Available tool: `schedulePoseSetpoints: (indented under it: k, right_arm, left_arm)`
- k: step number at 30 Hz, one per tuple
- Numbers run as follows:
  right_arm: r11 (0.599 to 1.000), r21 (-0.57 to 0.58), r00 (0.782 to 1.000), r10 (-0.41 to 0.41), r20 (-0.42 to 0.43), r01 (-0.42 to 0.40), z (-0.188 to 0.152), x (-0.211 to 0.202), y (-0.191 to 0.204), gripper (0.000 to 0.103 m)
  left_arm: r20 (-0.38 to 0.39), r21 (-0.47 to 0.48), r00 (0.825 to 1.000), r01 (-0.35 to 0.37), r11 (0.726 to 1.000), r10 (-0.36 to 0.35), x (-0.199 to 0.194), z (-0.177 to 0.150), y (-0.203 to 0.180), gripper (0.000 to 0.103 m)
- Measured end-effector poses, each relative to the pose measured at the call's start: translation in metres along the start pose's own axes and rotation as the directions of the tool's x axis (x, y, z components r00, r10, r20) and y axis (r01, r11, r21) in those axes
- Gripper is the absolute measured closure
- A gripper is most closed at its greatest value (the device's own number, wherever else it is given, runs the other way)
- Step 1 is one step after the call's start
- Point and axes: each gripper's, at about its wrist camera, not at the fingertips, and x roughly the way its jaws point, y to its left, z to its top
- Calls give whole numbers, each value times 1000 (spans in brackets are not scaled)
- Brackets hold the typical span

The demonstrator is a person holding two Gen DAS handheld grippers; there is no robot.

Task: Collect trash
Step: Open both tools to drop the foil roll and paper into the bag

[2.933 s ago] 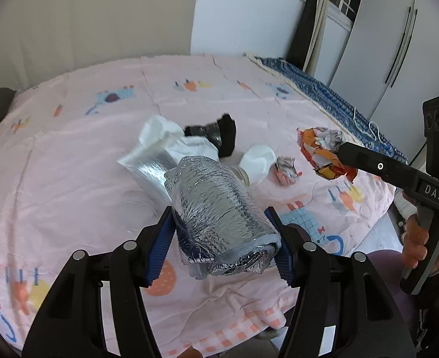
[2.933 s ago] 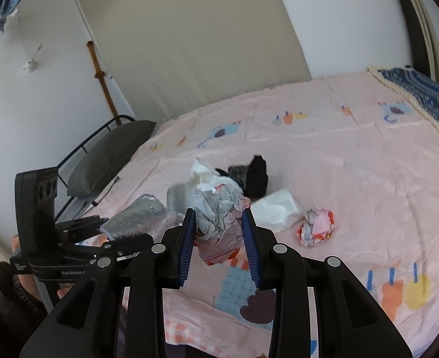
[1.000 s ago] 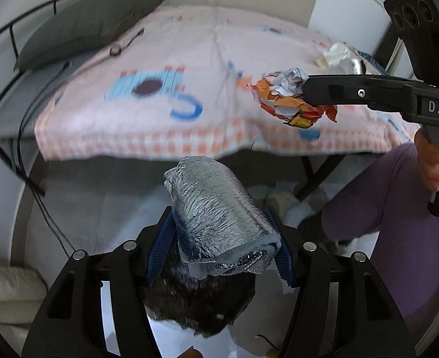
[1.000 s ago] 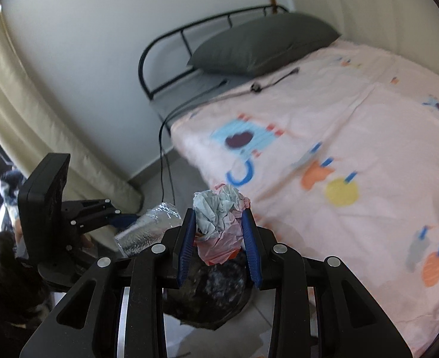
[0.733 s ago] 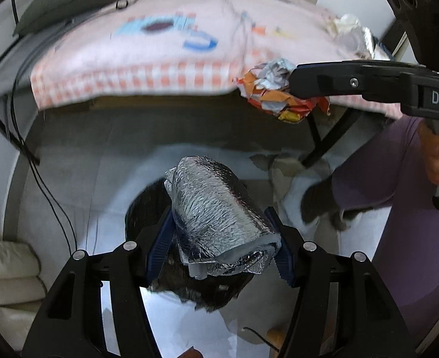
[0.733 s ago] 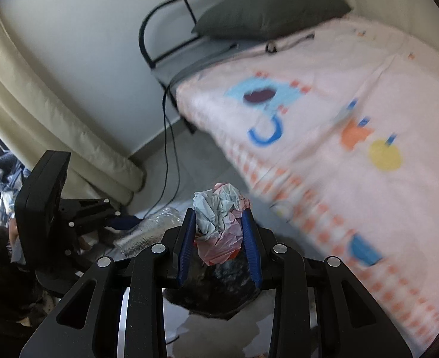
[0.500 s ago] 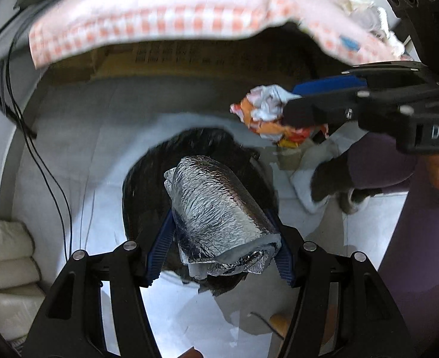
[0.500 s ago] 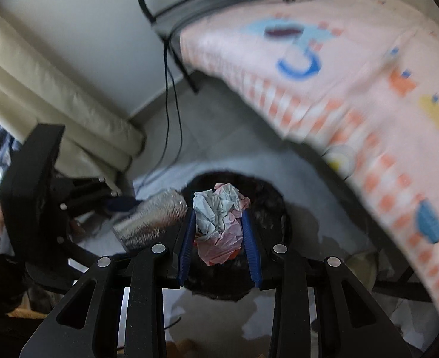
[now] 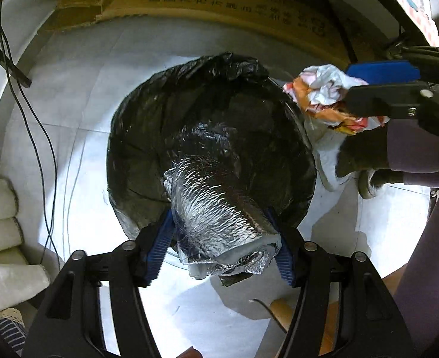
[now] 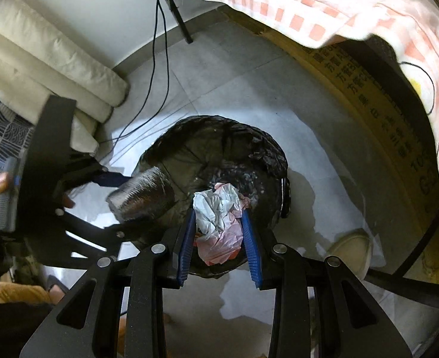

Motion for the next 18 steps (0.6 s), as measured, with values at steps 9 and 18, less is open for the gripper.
schedulePoseSetpoints:
  k: [9, 18]
  right_arm:
    - [999, 33, 996, -18, 82, 15, 5, -17, -9, 18]
    - [998, 34, 977, -51, 206, 45, 9, -67, -6, 17]
  left_arm:
    - [40, -24, 999, 1, 1000, 0, -13, -1, 5, 6]
    - [128, 16, 992, -10, 1000, 8, -52, 7, -9, 6]
